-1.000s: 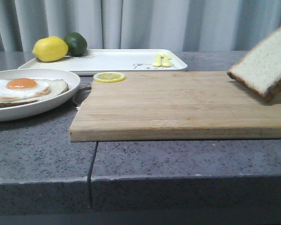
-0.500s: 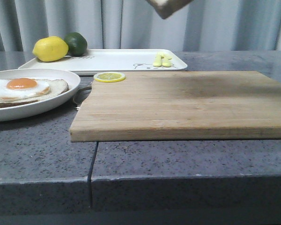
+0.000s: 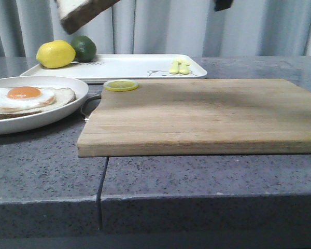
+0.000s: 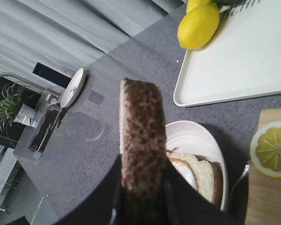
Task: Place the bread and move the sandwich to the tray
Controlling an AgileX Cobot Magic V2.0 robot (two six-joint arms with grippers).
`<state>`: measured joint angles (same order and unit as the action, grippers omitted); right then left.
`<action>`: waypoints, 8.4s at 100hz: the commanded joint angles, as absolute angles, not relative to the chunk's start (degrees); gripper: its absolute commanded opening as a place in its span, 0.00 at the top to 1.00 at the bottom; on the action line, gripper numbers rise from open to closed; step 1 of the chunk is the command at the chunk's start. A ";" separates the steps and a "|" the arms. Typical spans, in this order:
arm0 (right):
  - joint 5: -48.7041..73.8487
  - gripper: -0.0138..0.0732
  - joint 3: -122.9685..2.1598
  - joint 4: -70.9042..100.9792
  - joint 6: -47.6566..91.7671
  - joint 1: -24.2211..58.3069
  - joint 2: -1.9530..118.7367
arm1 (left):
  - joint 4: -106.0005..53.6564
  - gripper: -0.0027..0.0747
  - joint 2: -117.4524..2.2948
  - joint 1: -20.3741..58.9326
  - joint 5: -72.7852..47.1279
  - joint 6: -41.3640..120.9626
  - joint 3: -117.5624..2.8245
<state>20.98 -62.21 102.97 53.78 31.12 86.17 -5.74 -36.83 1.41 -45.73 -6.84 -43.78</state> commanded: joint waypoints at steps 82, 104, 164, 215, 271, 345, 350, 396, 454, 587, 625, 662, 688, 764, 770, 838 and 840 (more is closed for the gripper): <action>16.41 0.97 -80.29 107.80 46.01 43.61 105.65 | -6.46 0.30 -37.27 1.30 -41.94 -7.07 -45.84; 16.37 0.96 -80.16 107.78 46.08 43.61 106.42 | -6.46 0.30 -37.27 1.30 -41.94 -7.07 -45.84; 14.89 0.36 -80.02 107.73 48.34 43.55 107.23 | -6.46 0.30 -37.27 1.30 -41.94 -7.07 -45.84; 14.31 0.36 -80.02 107.73 48.34 40.87 105.74 | -6.46 0.30 -37.27 1.30 -41.94 -7.07 -45.84; 18.24 0.36 -80.09 85.15 48.79 31.15 91.04 | -6.46 0.30 -37.27 1.30 -41.94 -7.07 -45.84; 13.38 0.36 -56.58 6.56 0.99 19.40 59.30 | -6.46 0.30 -37.27 1.30 -41.94 -7.07 -45.84; 12.30 0.36 -53.56 3.21 -0.48 18.94 56.36 | -6.46 0.30 -37.27 1.30 -41.94 -7.07 -45.84; 5.97 0.36 -30.82 -2.22 -0.88 15.96 30.43 | -6.46 0.30 -37.27 1.30 -41.94 -7.07 -45.84; 7.70 0.36 -28.02 -2.26 -0.88 15.96 24.47 | -6.46 0.30 -37.27 1.30 -41.94 -7.07 -45.84; 7.70 0.36 -28.02 -2.26 -0.88 15.96 24.47 | -6.28 0.41 -43.57 1.17 -40.20 -16.42 -45.84; 7.75 0.36 -28.02 -2.26 -0.88 15.96 24.47 | -6.28 0.42 -53.45 1.17 -36.52 -16.44 -45.84; 7.75 0.36 -28.02 -2.26 -0.88 15.96 24.47 | -6.48 0.42 -58.39 1.17 -34.00 -16.53 -45.84; 7.75 0.36 -28.02 -2.26 -0.88 15.96 24.47 | -6.48 0.42 -61.18 1.17 -33.18 -16.53 -45.84; 7.75 0.36 -28.02 -2.26 -0.88 15.96 24.47 | -6.86 0.42 -67.41 1.17 -32.01 -16.53 -45.84; 7.75 0.36 -28.02 -2.26 -0.88 15.96 24.47 | -6.86 0.42 -67.86 1.17 -32.01 -16.53 -45.84; 7.75 0.36 -28.02 -2.26 -0.88 15.96 24.47 | -7.88 0.42 -68.48 1.17 -31.09 -16.53 -45.84; 7.75 0.36 -28.02 -2.26 -0.88 15.96 24.47 | -7.88 0.42 -68.48 1.17 -31.09 -16.53 -45.84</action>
